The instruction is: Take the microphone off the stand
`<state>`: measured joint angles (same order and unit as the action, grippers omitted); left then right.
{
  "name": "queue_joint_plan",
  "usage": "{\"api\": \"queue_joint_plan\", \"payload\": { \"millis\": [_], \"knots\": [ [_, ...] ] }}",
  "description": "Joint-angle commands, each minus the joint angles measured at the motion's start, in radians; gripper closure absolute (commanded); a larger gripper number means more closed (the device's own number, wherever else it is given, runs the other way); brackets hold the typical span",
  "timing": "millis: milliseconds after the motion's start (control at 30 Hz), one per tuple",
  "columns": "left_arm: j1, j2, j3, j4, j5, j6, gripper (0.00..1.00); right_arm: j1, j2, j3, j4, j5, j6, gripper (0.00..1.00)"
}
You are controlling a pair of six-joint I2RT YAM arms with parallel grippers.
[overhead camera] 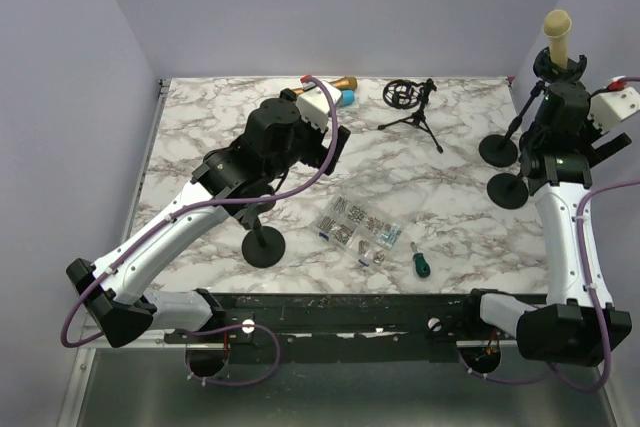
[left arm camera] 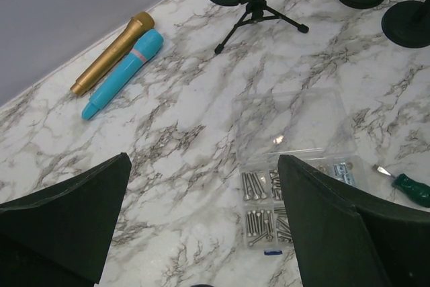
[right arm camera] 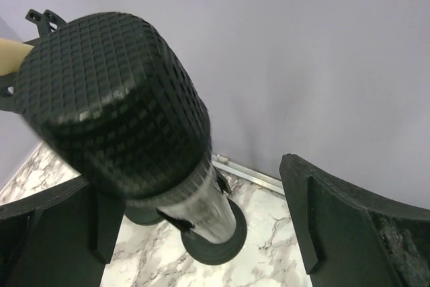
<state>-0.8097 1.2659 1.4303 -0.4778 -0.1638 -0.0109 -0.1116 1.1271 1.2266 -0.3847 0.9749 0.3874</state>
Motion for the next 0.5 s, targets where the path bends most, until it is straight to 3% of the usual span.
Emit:
{"api": "queue_joint_plan", "payload": {
  "millis": [0,133,333,467],
  "knots": [
    [-0.007,-0.003,0.008,-0.002,-0.014,0.006,0.05,-0.049,0.059,0.04,0.058,-0.107,0.01,0.0],
    [-0.009,-0.001,0.005,0.002,-0.013,0.006,0.05,-0.06,0.044,-0.005,0.158,-0.219,-0.034,0.0],
    [-0.01,0.023,0.009,-0.005,-0.028,0.006,0.05,-0.06,0.0,-0.107,0.313,-0.239,-0.096,0.01],
    [-0.013,0.034,0.008,-0.005,-0.026,0.006,0.05,-0.06,0.001,-0.132,0.346,-0.258,-0.11,0.19]
  ]
}}
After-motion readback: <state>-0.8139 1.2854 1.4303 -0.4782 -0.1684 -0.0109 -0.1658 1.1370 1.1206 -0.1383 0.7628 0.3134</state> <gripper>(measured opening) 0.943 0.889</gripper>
